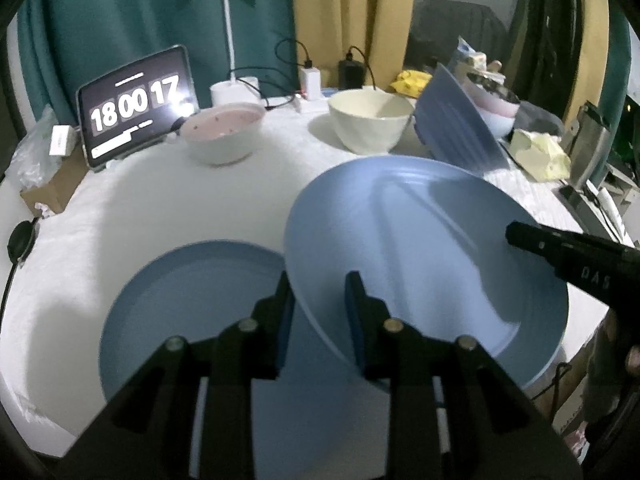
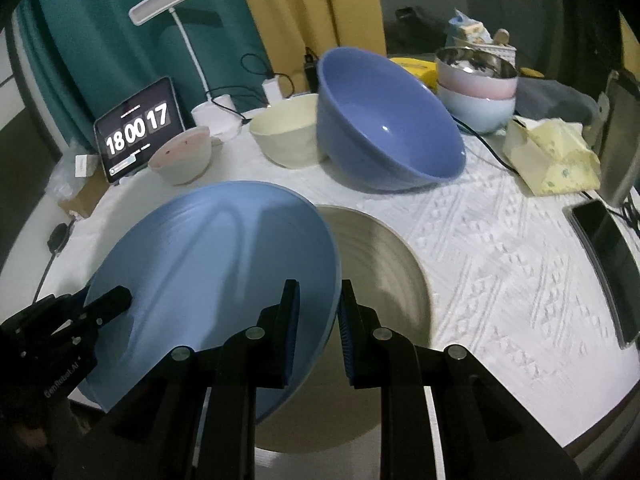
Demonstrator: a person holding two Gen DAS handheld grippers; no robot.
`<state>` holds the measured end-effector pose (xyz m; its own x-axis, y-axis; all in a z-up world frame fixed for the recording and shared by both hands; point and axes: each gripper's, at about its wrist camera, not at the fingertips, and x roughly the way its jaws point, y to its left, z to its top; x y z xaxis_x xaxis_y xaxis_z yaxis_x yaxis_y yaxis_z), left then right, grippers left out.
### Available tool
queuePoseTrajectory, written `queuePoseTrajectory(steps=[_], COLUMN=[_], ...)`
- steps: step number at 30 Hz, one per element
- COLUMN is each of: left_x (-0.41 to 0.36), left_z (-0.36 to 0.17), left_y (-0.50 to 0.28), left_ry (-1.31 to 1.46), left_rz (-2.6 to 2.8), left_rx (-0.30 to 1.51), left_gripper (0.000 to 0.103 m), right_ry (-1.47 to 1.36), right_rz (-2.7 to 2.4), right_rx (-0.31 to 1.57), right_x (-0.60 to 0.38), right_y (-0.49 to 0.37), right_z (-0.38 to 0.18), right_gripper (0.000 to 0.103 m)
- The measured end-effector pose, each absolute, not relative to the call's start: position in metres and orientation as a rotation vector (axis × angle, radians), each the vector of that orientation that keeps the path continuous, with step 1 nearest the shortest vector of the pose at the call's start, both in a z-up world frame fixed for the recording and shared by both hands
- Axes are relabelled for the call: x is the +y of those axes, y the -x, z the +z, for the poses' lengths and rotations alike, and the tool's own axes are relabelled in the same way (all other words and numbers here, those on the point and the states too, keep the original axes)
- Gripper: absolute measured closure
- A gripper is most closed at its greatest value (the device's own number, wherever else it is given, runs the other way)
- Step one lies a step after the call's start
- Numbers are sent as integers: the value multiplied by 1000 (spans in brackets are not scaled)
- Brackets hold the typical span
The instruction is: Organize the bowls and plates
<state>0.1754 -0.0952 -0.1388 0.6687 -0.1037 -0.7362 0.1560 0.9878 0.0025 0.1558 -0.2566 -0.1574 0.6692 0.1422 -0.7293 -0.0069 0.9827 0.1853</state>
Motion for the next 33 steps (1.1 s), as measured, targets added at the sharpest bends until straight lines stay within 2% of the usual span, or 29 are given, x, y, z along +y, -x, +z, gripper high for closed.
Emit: queuePoseTrajectory(steps=[24, 31, 33], left_x=[-137, -137, -135], left_z=[-165, -164, -160], left_y=[-199, -199, -197], left_ry=[-104, -108, -104], left_rz=[-185, -186, -189], left_rx=[934, 927, 909], left_gripper=[74, 69, 67], right_ry=[-235, -234, -217], right_rz=[38, 21, 2], right_rx=[874, 870, 856], right_x=[-304, -303, -303], right_y=[-159, -159, -158], right_z=[-179, -175, -172], right_gripper=[81, 81, 74])
